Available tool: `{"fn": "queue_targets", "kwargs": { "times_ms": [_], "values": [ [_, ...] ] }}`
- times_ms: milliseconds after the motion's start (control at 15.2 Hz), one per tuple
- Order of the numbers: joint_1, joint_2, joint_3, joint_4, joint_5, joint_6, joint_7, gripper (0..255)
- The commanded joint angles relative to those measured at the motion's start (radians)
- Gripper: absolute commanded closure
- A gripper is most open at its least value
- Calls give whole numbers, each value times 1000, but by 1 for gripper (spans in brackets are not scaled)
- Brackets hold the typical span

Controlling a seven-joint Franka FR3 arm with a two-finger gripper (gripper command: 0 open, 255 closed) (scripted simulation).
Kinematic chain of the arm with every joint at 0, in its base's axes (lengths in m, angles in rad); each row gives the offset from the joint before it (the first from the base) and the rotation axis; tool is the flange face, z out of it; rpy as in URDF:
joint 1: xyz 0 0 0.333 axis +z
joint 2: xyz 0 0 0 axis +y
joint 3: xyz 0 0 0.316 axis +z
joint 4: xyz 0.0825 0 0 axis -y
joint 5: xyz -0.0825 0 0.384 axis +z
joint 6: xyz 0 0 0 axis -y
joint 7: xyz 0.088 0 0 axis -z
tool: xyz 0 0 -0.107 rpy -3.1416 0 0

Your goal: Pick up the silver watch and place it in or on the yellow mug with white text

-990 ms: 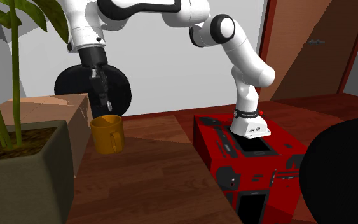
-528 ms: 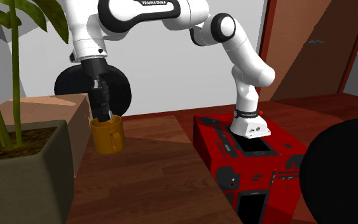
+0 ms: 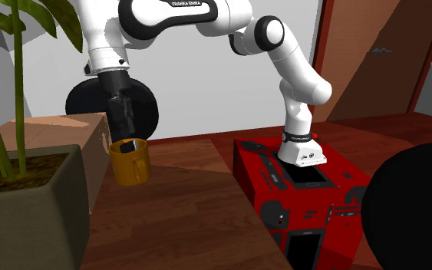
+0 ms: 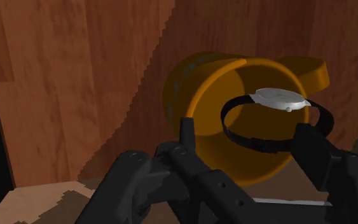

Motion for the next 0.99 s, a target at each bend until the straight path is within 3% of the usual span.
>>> {"fn": "queue_targets", "kwargs": {
  "times_ms": [0, 198, 462, 924],
  "values": [
    [0, 0, 0, 0, 0, 0, 0, 0],
    [0, 0, 0, 0, 0, 0, 0, 0],
    [2, 57, -2, 222, -9, -165, 12, 0],
    [2, 57, -2, 222, -9, -165, 12, 0]
  ]
}}
